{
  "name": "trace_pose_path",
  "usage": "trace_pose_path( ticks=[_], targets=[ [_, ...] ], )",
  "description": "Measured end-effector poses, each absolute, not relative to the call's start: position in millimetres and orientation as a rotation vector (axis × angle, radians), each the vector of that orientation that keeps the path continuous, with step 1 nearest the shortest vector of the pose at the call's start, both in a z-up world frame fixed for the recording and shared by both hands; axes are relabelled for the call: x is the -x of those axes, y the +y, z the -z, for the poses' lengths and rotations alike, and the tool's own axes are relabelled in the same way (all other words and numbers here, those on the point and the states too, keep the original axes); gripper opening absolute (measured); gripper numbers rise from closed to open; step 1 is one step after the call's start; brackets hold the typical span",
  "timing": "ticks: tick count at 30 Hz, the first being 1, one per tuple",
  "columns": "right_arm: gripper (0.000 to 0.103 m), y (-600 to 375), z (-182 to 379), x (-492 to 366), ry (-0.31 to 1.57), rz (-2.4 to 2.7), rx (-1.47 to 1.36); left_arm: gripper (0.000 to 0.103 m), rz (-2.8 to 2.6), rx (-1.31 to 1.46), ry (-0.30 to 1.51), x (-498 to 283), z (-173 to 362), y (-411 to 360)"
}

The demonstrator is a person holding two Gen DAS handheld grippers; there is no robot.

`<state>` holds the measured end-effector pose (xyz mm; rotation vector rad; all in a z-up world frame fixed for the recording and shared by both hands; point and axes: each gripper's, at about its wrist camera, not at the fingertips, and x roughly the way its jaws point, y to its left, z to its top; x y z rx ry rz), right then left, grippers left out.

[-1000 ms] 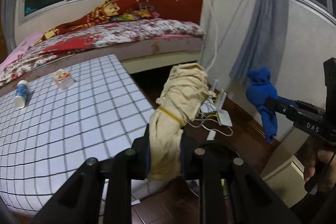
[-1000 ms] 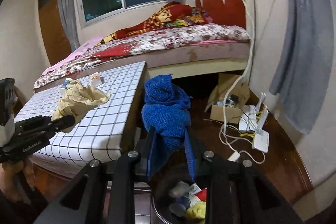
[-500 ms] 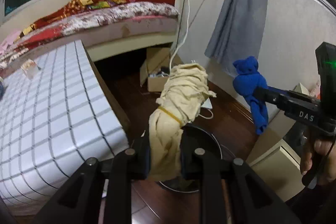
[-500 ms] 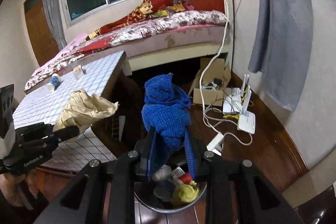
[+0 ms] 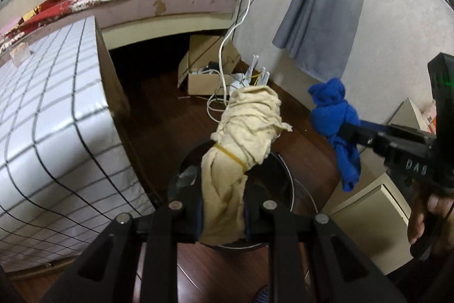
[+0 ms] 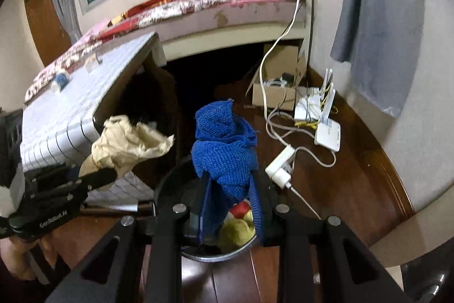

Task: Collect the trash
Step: 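Carry beige cloth and blue sock over the bin and open both tools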

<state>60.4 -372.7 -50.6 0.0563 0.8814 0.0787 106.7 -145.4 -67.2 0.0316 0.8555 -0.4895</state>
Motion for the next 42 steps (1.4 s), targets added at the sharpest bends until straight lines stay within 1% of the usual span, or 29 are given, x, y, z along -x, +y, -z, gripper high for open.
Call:
trace_pose_path(
  ticks=[11, 14, 15, 16, 17, 18, 19, 20, 21, 23, 34, 42],
  targets=[
    [0.029, -365, 96, -88, 0.998, -0.102, -0.024, 0.024, 0.468, -0.032, 0.945, -126, 108, -155],
    [0.029, -362, 107, -96, 1.028, -0.114, -0.008, 0.026, 0.475, -0.034, 0.959, -129, 115, -157],
    [0.03, -361, 110, -98, 1.039, -0.121, -0.002, 0.029, 0.491, -0.028, 0.965, -130, 118, -159],
    [0.036, -359, 117, -103, 1.069, -0.127, 0.012, 0.046, 0.508, -0.025, 0.987, -133, 122, -161],
    [0.055, -359, 123, -106, 1.092, -0.112, 0.036, 0.072, 0.501, -0.026, 1.001, -135, 126, -160],
    [0.069, -361, 129, -108, 1.106, -0.061, 0.078, 0.083, 0.476, -0.032, 1.0, -137, 128, -159],
    [0.09, -364, 134, -110, 1.117, -0.037, 0.087, 0.095, 0.45, -0.037, 0.99, -136, 129, -156],
    [0.094, -368, 136, -111, 1.129, -0.029, 0.08, 0.1, 0.432, -0.034, 0.984, -136, 131, -153],
    [0.094, -374, 140, -112, 1.148, -0.005, 0.069, 0.102, 0.424, -0.032, 0.99, -135, 133, -150],
    [0.102, -381, 143, -110, 1.152, 0.018, 0.065, 0.102, 0.389, -0.036, 1.001, -135, 139, -144],
    [0.102, -363, 151, -107, 1.161, -0.012, 0.147, 0.102, 0.346, -0.045, 0.999, -131, 145, -134],
    [0.102, -352, 141, -107, 1.135, -0.035, 0.165, 0.102, 0.336, -0.036, 0.99, -131, 139, -130]
  ],
)
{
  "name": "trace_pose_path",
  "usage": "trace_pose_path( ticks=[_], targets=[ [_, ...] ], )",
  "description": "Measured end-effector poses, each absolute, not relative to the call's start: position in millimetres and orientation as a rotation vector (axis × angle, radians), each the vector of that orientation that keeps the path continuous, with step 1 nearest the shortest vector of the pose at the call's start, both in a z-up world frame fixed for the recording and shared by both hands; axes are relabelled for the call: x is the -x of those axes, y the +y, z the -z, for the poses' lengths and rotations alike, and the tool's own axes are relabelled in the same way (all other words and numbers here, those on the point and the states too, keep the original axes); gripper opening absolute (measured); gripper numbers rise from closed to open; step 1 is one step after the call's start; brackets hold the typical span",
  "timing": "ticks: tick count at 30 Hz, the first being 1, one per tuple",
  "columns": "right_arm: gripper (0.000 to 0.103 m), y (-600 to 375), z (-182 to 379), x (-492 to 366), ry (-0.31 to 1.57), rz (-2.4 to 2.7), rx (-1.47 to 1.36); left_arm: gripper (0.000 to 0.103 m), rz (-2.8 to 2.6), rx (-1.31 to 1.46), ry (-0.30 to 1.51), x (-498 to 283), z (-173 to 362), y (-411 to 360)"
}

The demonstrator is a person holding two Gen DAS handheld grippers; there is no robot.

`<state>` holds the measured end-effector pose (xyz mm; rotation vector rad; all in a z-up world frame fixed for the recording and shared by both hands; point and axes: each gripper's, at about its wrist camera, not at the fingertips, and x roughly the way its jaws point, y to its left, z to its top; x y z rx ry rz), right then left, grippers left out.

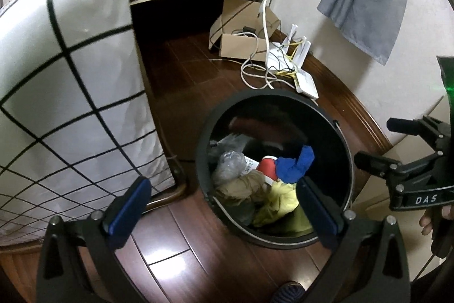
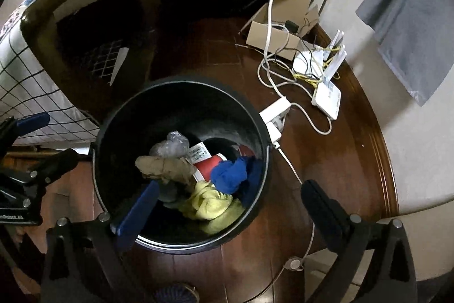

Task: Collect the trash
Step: 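Carry beige cloth and blue sock over the bin and open both tools, then move both open tools back from the bin toward the table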

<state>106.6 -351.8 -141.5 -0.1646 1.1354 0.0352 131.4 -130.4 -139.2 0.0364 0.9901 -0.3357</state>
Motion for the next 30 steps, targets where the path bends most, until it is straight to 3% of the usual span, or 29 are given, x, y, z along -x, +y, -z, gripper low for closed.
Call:
trace_pose_path(
  ticks=[30],
  targets=[
    [0.102, -310, 87, -89, 1.007, -0.097, 0.201, 0.102, 0.273, -0.033, 0.878, -110, 85, -93]
  ],
)
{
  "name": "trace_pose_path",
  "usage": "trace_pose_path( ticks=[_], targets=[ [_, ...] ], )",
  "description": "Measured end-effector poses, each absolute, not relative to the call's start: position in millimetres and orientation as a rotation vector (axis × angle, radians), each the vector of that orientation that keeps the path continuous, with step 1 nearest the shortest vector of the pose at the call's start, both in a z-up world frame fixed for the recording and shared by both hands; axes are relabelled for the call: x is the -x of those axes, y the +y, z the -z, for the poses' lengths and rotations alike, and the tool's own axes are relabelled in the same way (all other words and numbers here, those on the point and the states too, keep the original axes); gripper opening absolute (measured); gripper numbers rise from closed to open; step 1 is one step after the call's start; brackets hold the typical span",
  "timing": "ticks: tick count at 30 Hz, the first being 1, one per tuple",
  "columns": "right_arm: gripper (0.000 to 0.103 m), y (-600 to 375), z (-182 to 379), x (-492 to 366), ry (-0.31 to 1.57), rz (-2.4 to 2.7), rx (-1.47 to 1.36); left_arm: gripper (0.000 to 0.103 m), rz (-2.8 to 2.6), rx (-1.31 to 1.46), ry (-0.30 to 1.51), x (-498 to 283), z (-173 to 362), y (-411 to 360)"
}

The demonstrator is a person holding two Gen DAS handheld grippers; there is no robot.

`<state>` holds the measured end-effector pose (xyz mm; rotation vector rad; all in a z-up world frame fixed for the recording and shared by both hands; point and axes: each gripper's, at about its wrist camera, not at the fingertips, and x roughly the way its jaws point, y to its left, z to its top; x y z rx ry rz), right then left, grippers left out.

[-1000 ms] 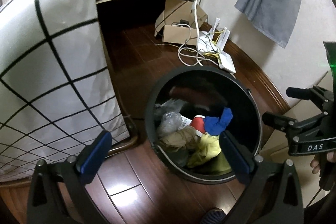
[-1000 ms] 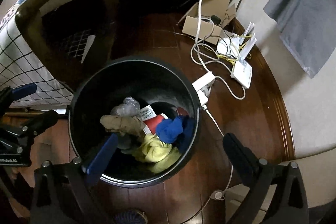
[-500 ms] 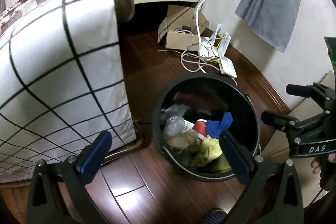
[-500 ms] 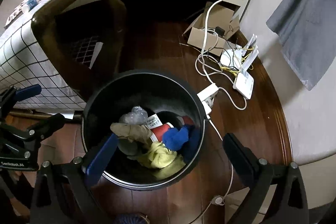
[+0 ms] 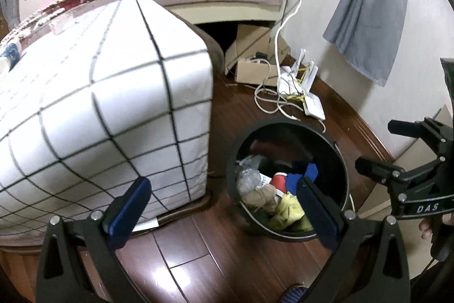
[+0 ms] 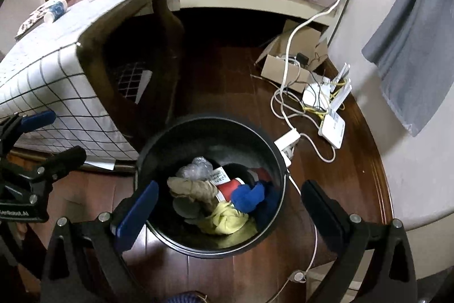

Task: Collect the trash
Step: 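Move both open tools back from the bin toward the table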

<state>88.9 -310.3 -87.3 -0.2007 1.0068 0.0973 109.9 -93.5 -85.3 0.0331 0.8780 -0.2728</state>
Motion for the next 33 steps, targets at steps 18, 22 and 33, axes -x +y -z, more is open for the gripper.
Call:
trace_pose_path(
  ticks=[18, 22, 33],
  targets=[
    [0.102, -244, 31, -91, 0.849, -0.183, 0.246, 0.102, 0.18, -0.003, 0.773, -101, 40, -34],
    [0.102, -224, 19, -97, 0.808, -0.214, 0.243, 0.102, 0.152, 0.009, 0.75, -102, 33, -16],
    [0.102, -162, -2, -118, 0.743, -0.303, 0.238, 0.102, 0.048, 0.035, 0.692, -109, 13, 42]
  ],
)
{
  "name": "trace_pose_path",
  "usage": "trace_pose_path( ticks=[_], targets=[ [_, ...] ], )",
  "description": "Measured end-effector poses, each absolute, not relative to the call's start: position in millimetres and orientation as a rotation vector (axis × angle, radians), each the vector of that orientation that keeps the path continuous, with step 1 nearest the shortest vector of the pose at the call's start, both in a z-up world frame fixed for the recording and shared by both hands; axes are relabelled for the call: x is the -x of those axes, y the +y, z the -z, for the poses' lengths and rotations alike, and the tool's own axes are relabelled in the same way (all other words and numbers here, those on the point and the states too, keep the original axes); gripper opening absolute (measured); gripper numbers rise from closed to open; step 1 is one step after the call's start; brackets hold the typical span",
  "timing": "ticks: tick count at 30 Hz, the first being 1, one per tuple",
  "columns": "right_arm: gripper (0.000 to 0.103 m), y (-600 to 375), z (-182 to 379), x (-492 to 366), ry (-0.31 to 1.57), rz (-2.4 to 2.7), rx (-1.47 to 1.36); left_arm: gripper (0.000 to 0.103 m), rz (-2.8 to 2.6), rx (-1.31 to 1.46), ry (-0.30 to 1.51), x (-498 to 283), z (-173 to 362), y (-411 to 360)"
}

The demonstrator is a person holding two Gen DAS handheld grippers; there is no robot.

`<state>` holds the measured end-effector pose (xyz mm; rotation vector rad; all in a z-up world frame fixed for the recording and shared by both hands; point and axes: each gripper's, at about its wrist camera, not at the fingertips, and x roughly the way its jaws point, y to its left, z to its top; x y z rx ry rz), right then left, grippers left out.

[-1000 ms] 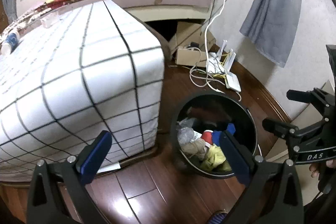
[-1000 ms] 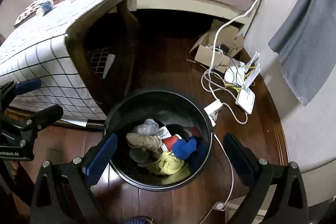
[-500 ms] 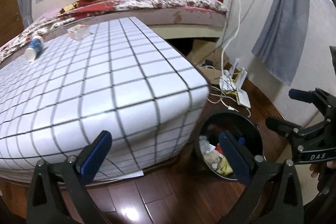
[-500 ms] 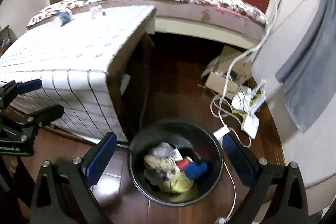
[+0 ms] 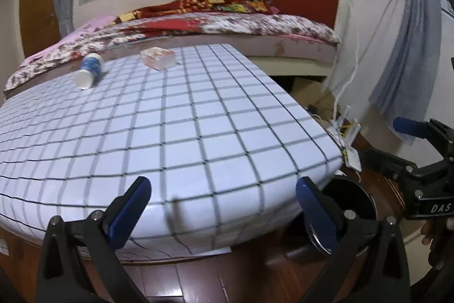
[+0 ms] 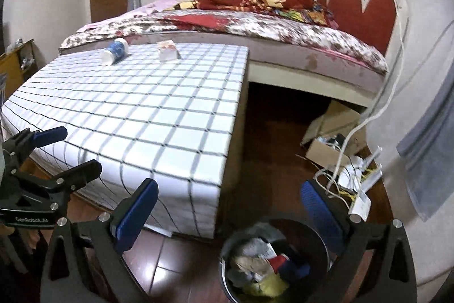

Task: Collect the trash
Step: 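Move both open tools back from the bin toward the table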

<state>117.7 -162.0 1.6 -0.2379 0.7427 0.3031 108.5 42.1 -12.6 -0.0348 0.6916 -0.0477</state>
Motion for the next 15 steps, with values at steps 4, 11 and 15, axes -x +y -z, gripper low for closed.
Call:
trace_pose_path(
  ticks=[4, 11, 15],
  targets=[
    [0.102, -141, -10, -125, 0.718, -0.337, 0.232, 0.102, 0.008, 0.034, 0.67, -110, 4, 62],
    [0.102, -110, -19, -137, 0.696, -0.384, 0.21, 0.102, -0.074, 0.012, 0.639, -117, -12, 103],
    [0.102, -91, -22, -146, 0.684, -0.419, 0.208, 0.102, -0.131, 0.015, 0.614, -121, -25, 137]
  ],
)
